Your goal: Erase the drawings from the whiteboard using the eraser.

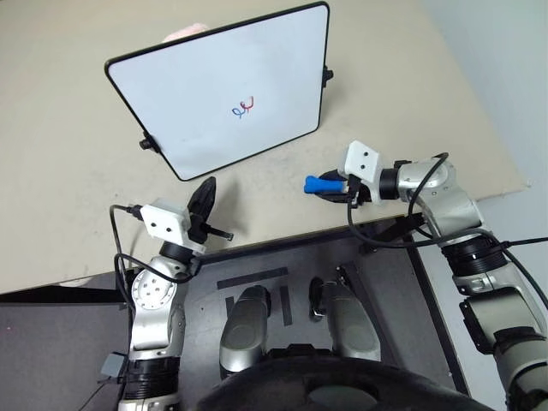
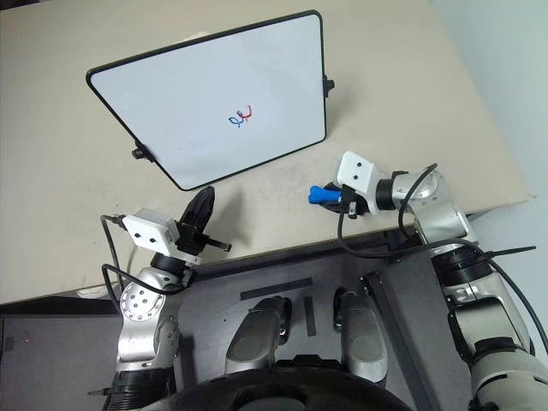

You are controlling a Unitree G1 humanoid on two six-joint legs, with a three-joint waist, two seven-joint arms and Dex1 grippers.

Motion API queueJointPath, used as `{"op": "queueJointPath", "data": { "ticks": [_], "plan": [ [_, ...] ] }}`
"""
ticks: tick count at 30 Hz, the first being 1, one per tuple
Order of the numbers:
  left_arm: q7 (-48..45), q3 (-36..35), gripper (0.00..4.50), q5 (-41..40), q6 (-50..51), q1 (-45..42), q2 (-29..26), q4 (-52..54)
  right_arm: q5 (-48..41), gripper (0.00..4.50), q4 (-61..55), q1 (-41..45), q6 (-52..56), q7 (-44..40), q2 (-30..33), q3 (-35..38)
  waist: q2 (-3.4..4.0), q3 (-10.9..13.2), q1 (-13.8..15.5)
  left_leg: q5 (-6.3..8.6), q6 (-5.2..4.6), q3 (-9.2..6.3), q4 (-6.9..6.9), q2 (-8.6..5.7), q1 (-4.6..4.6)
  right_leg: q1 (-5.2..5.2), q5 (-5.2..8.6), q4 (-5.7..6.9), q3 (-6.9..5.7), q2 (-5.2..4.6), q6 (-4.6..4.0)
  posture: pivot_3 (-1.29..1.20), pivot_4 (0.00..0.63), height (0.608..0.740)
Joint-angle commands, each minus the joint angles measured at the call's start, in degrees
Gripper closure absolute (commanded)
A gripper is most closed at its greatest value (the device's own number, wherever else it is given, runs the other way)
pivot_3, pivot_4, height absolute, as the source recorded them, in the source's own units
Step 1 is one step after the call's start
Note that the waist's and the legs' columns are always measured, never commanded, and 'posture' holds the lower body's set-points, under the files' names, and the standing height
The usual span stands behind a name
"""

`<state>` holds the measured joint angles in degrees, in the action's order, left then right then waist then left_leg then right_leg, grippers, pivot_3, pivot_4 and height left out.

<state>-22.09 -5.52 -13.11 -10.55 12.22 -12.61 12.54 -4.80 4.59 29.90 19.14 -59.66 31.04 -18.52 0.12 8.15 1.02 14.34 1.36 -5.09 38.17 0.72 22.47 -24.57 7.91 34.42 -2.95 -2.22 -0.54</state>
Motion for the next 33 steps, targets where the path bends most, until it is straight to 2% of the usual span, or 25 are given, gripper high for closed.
{"op": "queueJointPath", "data": {
  "ticks": [1, 4, 8, 11, 15, 21, 26, 30, 33],
  "plan": [
    [-0.05, -0.42, 4.50, 0.21, -1.10, -0.31, -0.44, 0.94, -0.74, 3.79, -1.98, 0.11, -0.02, -0.59, 0.30, 1.05, 0.00, 0.00, 0.00, 0.00, 0.00, 0.00, 0.00, 0.00, 0.00, 0.01, 0.03, 0.00, 0.00, 0.00, 0.05, 0.00, 0.150, 0.740],
    [-0.06, -0.34, 4.50, 0.28, -1.37, -0.16, -0.41, 0.85, -0.15, 4.23, -2.90, 0.20, -2.28, 0.23, 0.27, 1.39, 0.00, 0.00, -0.01, -0.01, 0.01, 0.00, 0.00, 0.00, -0.01, 0.00, 0.05, 0.00, 0.00, 0.00, 0.08, 0.00, 0.150, 0.740],
    [-0.20, -0.47, 4.50, 0.12, -1.28, -0.05, -0.66, 0.92, 0.31, 4.25, -3.78, 4.17, -7.31, 3.55, -2.08, 2.99, 0.01, 0.01, -0.08, -0.02, 0.02, 0.00, 0.00, 0.00, -0.01, 0.00, 0.05, 0.01, 0.00, 0.00, 0.09, 0.00, 0.150, 0.740],
    [-0.25, -0.53, 4.50, 0.11, -1.08, -0.31, -0.89, 0.76, 4.66, 4.25, -0.51, 9.29, -16.06, 7.41, -4.68, 1.36, 0.04, 0.02, -0.52, -0.03, 0.04, 0.01, 0.00, 0.01, 0.00, -0.10, 0.01, 0.02, 0.00, 0.00, 0.03, 0.00, 0.150, 0.740],
    [-0.31, -0.17, 4.50, 0.20, -1.13, -1.34, -0.92, 0.13, 12.32, 4.25, 10.50, 16.87, -33.10, 14.65, -9.74, -1.86, 0.05, 0.02, -0.61, -0.04, 0.08, -0.05, -0.02, 0.07, -0.11, -0.15, -0.26, 0.20, -0.01, 0.00, -0.47, 0.00, 0.150, 0.740],
    [0.07, -0.16, 4.50, 0.48, -2.01, -2.39, -0.49, -0.86, 20.47, 4.25, 28.46, 24.91, -54.74, 23.87, -13.52, -4.08, 0.06, 0.03, 0.09, 0.14, 0.36, -0.10, 0.00, 0.06, 0.13, -0.39, -0.30, 0.25, 0.00, -0.05, -0.59, 0.00, 0.150, 0.740],
    [0.37, -0.16, 4.50, 0.69, -2.77, -2.12, -0.13, -1.21, 27.58, 4.25, 40.73, 30.17, -65.08, 34.03, -15.71, -5.46, 0.06, 0.03, 0.10, 0.28, 0.55, -0.10, 0.00, 0.07, 0.47, -0.82, -0.39, 0.35, -0.06, -0.06, -0.73, 0.00, 0.150, 0.740],
    [0.71, 0.03, 4.50, 1.08, -2.77, -2.08, 0.30, -0.85, 32.67, 4.25, 49.13, 32.71, -68.60, 39.66, -17.54, -7.51, 0.06, 0.03, 0.08, 0.61, 1.07, -0.09, 0.00, 0.10, 0.48, -0.90, -0.43, 0.45, -0.09, -0.08, -0.80, 0.00, 0.150, 0.740],
    [0.90, 0.08, 4.50, 1.28, -2.68, -2.19, 0.46, -0.63, 35.60, 4.25, 52.93, 33.51, -69.92, 42.70, -18.59, -9.10, 0.06, 0.03, 0.08, 0.64, 1.12, -0.09, 0.01, 0.11, 0.46, -0.91, -0.45, 0.47, -0.10, -0.08, -0.84, 0.00, 0.150, 0.740]
  ]
}}
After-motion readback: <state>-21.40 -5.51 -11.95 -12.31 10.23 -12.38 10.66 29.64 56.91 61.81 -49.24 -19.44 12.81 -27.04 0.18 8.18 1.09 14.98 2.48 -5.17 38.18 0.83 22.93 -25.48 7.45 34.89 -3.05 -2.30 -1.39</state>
